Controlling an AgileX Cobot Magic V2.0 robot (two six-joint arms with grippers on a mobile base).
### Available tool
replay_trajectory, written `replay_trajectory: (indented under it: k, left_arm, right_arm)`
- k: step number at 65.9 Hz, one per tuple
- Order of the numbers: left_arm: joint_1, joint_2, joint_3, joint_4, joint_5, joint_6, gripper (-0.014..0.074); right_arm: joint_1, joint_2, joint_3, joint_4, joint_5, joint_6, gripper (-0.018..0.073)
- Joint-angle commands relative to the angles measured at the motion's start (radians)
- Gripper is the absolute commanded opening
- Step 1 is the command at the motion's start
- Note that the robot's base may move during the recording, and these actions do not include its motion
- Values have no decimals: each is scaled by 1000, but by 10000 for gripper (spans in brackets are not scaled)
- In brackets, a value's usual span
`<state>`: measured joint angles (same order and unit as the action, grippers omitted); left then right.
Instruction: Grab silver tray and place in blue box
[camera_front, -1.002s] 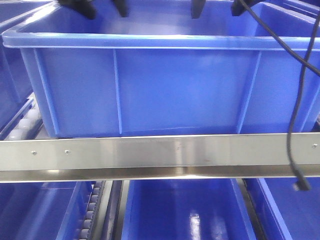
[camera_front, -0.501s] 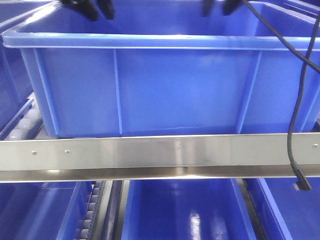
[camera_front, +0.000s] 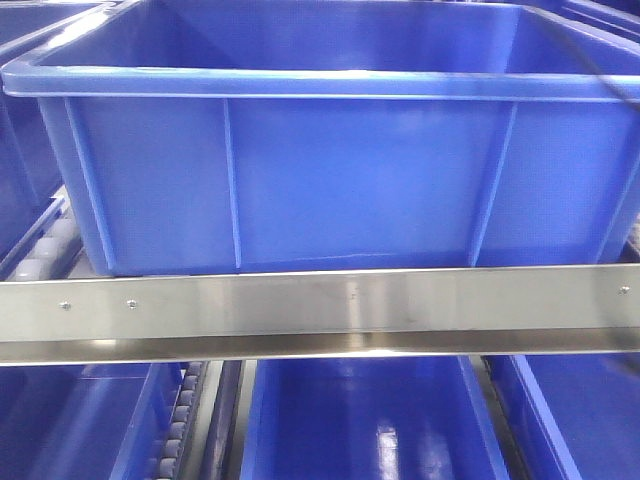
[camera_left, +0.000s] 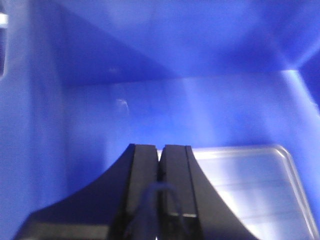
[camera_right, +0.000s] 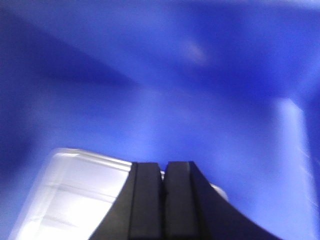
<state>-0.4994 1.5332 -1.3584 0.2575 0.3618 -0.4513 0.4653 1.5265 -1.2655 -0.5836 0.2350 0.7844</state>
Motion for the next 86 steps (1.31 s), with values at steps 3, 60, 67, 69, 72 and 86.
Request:
replay_trajectory:
  k: [3,60,67,69,72,86]
  left_arm:
    - [-2,-139,124,4,-169,-1,-101]
    - [-2,-1197,1028,18,-472,-1,-104]
    - [-2,-1255,1034,18,-475,-1,-104]
    - [-2,-1257,1034,18,-475,-1,-104]
    - [-2,-1257,1034,18,-475,-1,-104]
    - [-2,-1257,1035,18,-475,-1,-104]
  right_arm:
    - [-3,-146,128,-76,-254,-8,52]
    - [-3,-1271,941,-218,-284,-11,52]
    - [-3,-1326,943,-218,-283,-11,52]
    - [-3,-1330,943,-218,-283,-11,52]
    - [-3,-1330,943,-218,-283,-11,52]
    - [-3,-1329,943,-218,-282,-11,52]
